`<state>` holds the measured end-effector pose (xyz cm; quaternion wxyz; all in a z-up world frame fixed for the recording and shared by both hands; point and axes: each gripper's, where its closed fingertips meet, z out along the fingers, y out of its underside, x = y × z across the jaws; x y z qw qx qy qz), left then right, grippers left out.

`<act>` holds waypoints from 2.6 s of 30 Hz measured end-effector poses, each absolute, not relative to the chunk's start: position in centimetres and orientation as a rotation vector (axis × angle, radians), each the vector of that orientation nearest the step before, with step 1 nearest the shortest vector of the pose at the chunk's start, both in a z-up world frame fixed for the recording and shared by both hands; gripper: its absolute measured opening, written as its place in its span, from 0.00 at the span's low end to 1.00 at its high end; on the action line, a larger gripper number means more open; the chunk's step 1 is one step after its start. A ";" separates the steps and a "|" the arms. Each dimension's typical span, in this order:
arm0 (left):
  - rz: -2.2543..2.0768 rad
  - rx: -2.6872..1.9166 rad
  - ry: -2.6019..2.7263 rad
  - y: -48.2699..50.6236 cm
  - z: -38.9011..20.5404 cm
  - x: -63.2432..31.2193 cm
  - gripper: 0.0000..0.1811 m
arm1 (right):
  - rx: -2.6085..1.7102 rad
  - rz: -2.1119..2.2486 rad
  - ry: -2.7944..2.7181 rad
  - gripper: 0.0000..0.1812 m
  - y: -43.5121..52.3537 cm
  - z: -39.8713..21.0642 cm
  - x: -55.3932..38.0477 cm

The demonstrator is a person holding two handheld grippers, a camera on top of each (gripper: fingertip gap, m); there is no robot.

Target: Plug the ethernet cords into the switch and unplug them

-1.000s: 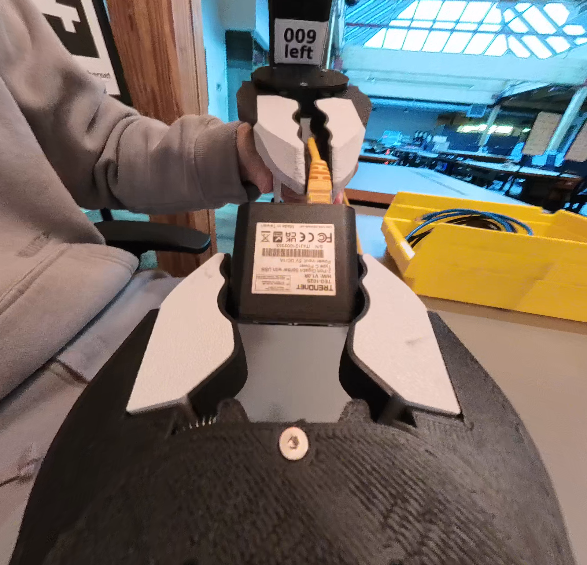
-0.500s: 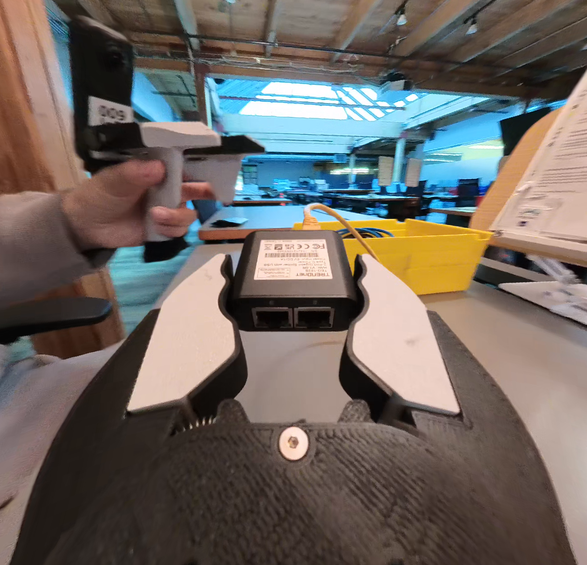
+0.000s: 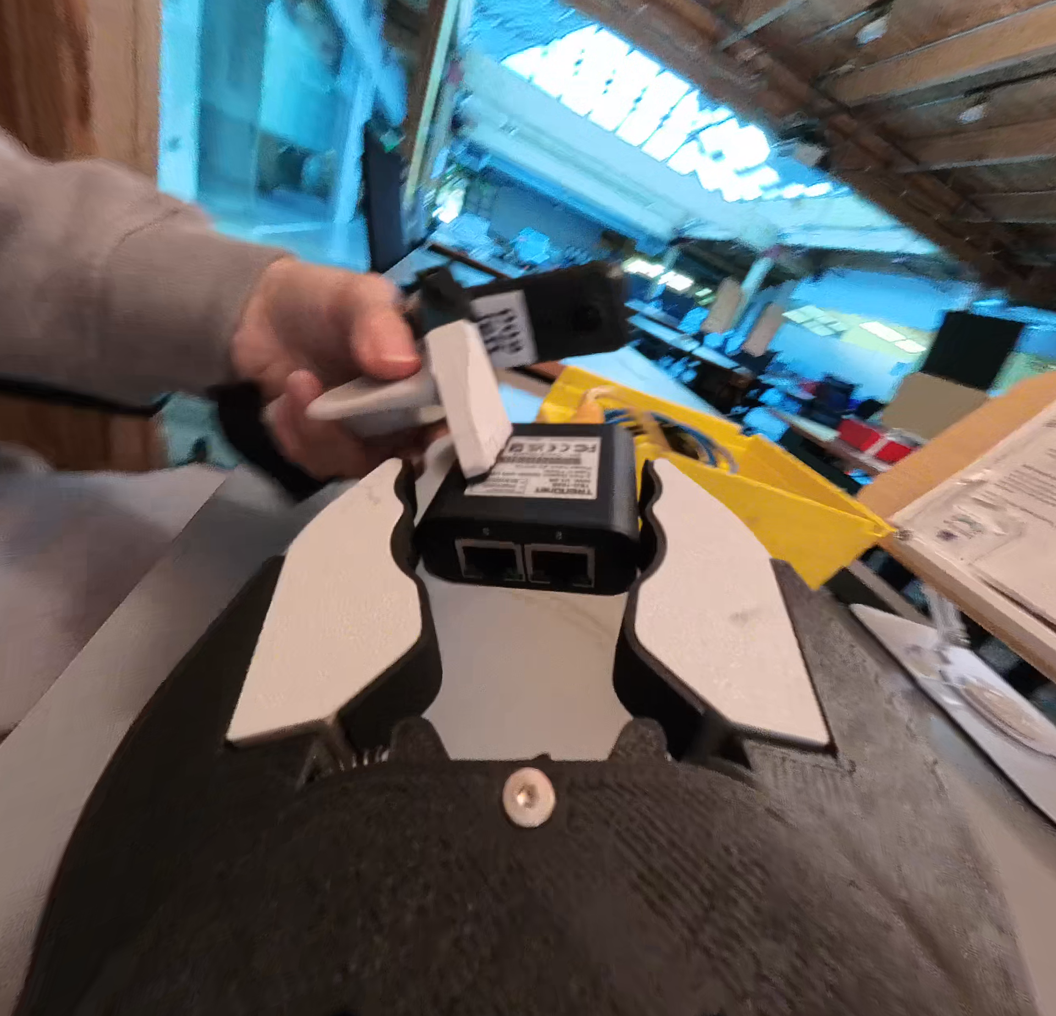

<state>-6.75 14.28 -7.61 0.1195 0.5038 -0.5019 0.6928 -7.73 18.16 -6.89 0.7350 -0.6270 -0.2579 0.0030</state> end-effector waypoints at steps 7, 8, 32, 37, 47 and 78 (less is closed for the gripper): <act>1.556 1.279 -1.866 14.6 -8.8 -9.8 0.13 | -1.516 -0.009 -0.797 0.44 15.9 -7.9 -8.6; 1.509 1.254 -1.893 14.6 -8.6 -10.0 0.13 | -1.533 -0.053 -0.823 0.43 16.1 -8.2 -8.6; 2.096 1.713 -1.736 16.9 -6.2 -4.5 0.28 | -1.496 -0.558 -0.272 0.35 19.4 -5.0 -2.0; 2.220 1.694 -1.513 17.4 -5.6 -4.0 0.17 | -1.487 -0.605 -0.297 0.35 20.2 -5.0 -3.5; 1.756 1.720 -1.737 19.4 -8.2 -6.9 0.14 | -1.404 -0.528 -0.630 0.52 18.5 -3.5 -6.5; 0.715 0.898 -2.011 15.1 -7.5 -10.4 0.13 | -1.621 -0.322 -0.807 0.39 18.1 -7.8 -7.4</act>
